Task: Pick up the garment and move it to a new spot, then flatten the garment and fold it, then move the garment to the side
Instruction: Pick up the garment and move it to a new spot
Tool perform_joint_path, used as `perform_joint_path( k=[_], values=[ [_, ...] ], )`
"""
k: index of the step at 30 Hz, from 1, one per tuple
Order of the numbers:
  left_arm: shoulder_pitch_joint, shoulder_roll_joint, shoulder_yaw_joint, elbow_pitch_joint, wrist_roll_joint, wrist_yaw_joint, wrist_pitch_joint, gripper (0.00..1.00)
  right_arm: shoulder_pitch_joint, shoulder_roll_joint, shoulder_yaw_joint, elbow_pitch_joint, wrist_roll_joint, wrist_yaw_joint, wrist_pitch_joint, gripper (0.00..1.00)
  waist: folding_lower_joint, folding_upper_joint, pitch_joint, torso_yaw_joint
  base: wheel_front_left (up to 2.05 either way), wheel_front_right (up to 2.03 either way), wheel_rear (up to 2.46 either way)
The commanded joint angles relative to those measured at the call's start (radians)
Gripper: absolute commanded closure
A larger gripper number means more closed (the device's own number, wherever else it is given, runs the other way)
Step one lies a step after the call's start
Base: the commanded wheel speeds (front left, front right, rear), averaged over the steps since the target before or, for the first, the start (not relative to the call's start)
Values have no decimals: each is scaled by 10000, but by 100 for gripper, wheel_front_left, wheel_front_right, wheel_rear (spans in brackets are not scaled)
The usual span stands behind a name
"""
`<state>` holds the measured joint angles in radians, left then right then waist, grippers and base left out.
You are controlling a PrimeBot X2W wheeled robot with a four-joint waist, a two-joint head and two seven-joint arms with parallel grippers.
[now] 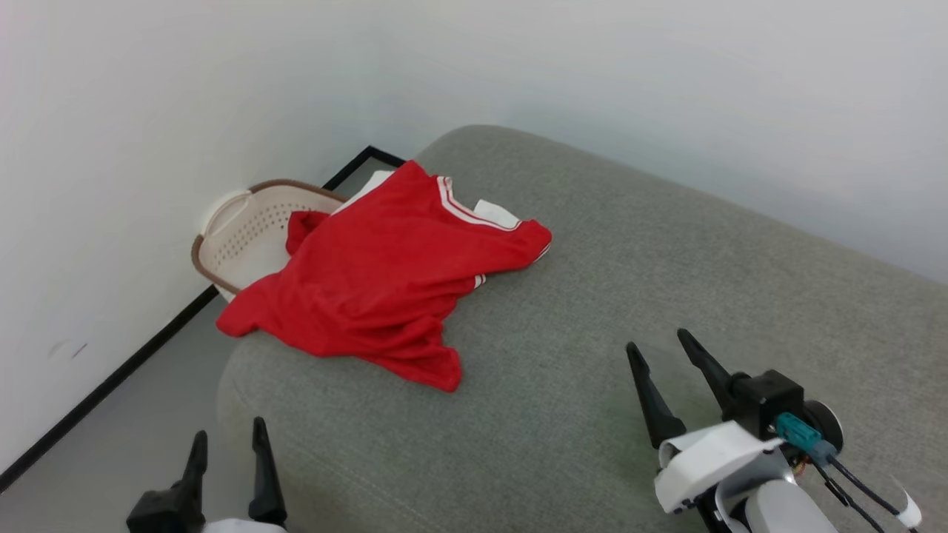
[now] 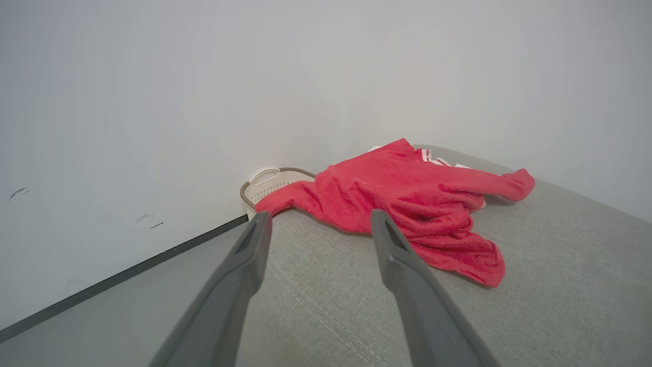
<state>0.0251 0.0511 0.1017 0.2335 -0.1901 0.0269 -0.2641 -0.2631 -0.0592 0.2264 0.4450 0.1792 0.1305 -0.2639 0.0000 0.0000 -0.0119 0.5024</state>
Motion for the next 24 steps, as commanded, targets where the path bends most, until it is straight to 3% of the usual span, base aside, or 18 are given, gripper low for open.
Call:
perform_joint_path(
  k=[1,8,11,14,19,24],
  values=[
    [96,-2,-2,-117,-72,86,-6,0,-183,-77,120,74,121,4,-6,0,0,0,172,151,0,0,0],
    [134,-4,-280,-181,-63,68,-6,0,-167,-95,252,191,341,4,-7,0,0,0,245,116,0,0,0],
    [-301,2,-532,36,126,-179,-6,0,59,-139,20,85,283,4,-7,0,0,0,331,43,0,0,0],
    [-1060,119,-927,532,489,-718,-6,0,298,-157,-348,-123,143,4,-7,0,0,0,450,-70,0,0,0],
    [-2957,690,-1047,1393,477,-1273,-4,0,130,-108,-282,-476,-63,4,-7,0,0,0,1138,-1180,0,0,0],
    [-5280,1541,-1537,3355,192,-1530,114,0,-500,-80,-186,-811,-113,4,-7,0,0,0,2204,-2358,0,0,0]
  ],
)
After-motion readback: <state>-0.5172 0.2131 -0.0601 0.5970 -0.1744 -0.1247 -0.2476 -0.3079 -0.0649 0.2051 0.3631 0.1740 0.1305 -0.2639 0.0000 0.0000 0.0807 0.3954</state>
